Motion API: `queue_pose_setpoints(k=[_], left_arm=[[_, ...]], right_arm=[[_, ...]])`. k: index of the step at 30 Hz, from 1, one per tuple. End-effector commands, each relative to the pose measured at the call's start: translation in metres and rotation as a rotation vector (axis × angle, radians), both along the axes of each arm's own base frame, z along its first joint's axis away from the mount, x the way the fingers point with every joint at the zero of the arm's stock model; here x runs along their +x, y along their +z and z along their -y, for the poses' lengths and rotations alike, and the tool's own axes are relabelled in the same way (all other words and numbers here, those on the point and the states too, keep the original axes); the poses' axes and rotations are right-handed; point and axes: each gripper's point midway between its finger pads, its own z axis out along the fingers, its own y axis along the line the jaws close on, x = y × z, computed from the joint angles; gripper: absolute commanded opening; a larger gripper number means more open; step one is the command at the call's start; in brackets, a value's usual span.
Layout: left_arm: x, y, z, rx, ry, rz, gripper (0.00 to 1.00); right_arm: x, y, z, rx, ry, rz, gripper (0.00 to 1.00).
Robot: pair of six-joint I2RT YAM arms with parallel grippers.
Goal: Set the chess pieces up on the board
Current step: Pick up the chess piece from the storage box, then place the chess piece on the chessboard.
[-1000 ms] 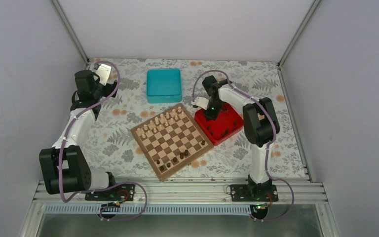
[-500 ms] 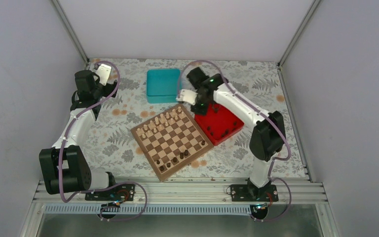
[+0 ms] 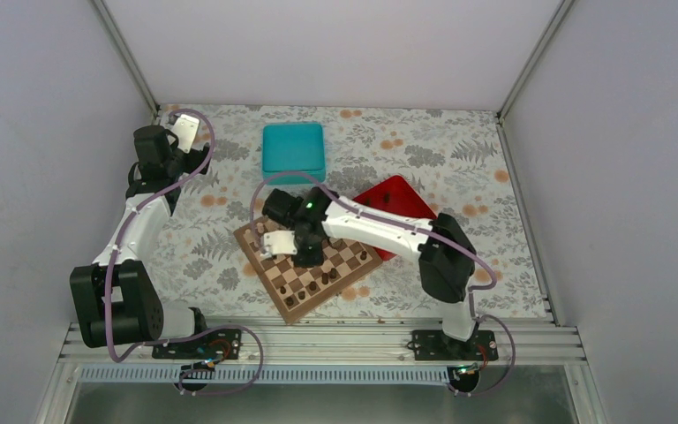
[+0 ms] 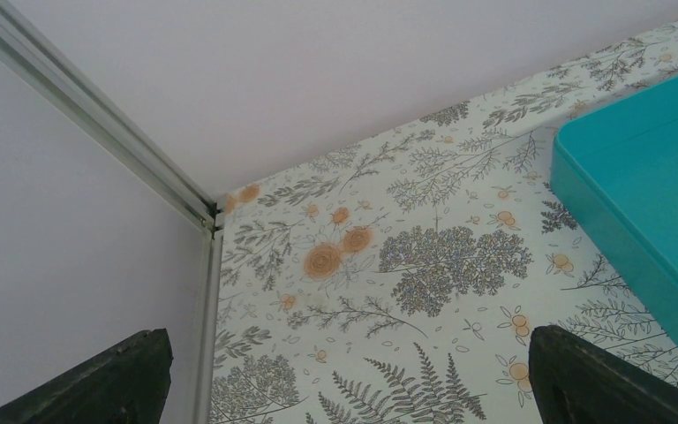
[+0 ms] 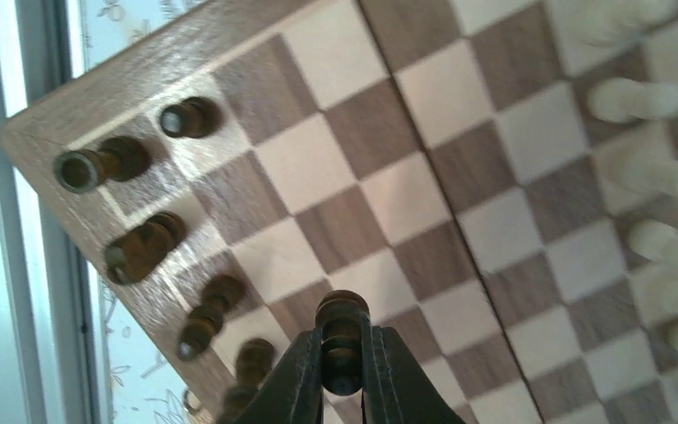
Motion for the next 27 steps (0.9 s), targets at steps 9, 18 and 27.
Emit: queue_pose_setpoints(k=[9, 18, 27], left_arm=[[0.0, 0.006, -0.002, -0.003, 0.003, 0.025, 1.0], [0.0, 0.006, -0.002, -0.004, 0.001, 0.025, 1.0], [0.0, 0.006, -0.002, -0.004, 0.0, 0.024, 1.0]], right_arm=[[-0.05, -0.041, -0.017, -0.059, 0.102, -0.091, 0.08], [-0.06, -0.056, -0.021, -0.068, 0.121, -0.111, 0.09], [-0.059, -0.059, -0.027, -0.063, 0.123, -0.108, 0.09]])
